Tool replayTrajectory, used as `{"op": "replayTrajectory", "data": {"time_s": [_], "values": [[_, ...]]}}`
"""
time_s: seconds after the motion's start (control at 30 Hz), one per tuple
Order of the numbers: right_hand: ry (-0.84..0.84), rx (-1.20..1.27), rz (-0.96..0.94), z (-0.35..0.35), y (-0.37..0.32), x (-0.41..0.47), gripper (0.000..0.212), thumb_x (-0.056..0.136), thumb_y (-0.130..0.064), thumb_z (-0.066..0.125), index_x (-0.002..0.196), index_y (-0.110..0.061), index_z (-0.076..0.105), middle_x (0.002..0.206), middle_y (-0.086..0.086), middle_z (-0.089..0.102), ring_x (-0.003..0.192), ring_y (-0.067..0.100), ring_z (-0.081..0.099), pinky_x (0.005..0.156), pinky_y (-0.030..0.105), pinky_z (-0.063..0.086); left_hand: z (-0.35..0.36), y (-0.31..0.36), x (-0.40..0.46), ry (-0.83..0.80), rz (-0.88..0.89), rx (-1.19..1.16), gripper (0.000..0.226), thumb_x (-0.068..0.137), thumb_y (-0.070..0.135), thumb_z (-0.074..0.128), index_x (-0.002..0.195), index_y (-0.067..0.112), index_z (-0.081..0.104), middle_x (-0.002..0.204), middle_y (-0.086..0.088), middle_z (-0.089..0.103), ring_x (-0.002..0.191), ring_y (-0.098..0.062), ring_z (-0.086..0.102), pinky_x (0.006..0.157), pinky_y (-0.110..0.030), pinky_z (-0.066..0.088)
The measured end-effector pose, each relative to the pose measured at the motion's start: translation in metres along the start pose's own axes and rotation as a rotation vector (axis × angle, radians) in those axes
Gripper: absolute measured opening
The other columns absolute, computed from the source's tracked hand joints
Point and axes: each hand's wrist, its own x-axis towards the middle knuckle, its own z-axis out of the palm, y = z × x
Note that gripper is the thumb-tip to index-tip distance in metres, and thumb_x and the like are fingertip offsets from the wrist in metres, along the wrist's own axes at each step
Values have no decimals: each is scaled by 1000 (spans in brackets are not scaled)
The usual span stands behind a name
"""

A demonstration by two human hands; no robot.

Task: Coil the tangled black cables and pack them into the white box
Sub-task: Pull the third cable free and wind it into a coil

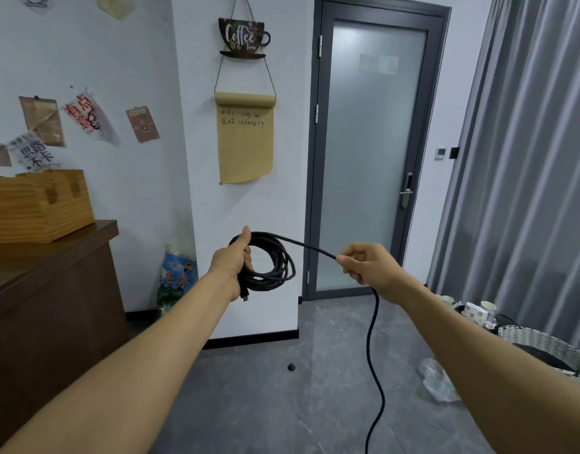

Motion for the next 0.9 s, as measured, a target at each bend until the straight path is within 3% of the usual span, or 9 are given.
{"op": "replayTrajectory", "data": {"time_s": [0.2,0.27,0.33,0.43,0.53,0.6,0.7,0.8,0.9], "values": [[69,9,60,-11,13,-5,14,89,-18,63,78,-10,65,62,2,53,54,9,44,48,13,37,-22,14,9,230,43,-15,40,85,46,64,64,17,47,63,4,43,56,-13,42,62,-33,43],[80,-11,71,-11,15,-3,12,87,-19,65,79,-10,67,64,3,54,57,10,45,52,15,38,-25,16,8,314,63,14,38,87,47,61,75,12,51,70,0,49,68,-21,52,79,-45,47],[120,-66,57,-8,15,0,12,87,-18,65,82,-8,68,68,4,57,62,11,49,55,17,39,-26,18,7,377,150,110,42,89,46,58,80,5,51,73,-5,52,83,-28,57,87,-48,49],[214,-335,-44,-1,3,7,13,88,-15,63,88,-5,71,78,7,67,70,17,59,61,23,50,-22,20,8,480,359,320,48,92,46,52,83,-2,53,83,-10,58,85,-28,55,74,-35,48],[135,-771,-154,14,-23,9,15,86,-15,57,85,-14,71,86,1,70,81,22,64,70,32,53,-12,20,6,556,520,593,52,93,49,47,97,-2,56,88,-11,56,78,-27,53,65,-35,45],[6,-957,-252,26,-40,10,16,86,-16,54,86,-16,70,91,0,70,86,21,62,68,31,51,-3,18,5,550,618,779,51,92,52,47,92,1,55,82,-9,54,75,-27,52,60,-34,41],[-149,-985,-379,42,-58,10,14,88,-22,56,91,-17,68,98,-1,67,90,18,58,72,32,48,10,10,5,456,711,933,53,88,56,50,80,4,53,76,-10,59,73,-30,56,58,-33,39],[-135,-836,-455,48,-65,11,14,90,-27,58,91,-15,67,96,-3,65,85,14,53,73,32,48,22,2,4,270,690,1013,58,83,63,52,75,5,59,72,-7,66,69,-27,61,57,-30,42],[-103,-690,-473,46,-66,13,10,89,-24,61,84,-16,66,91,-3,66,81,15,56,74,36,50,34,-4,-2,91,611,1009,54,86,56,53,69,5,57,65,-8,63,63,-26,59,55,-30,42]]}}
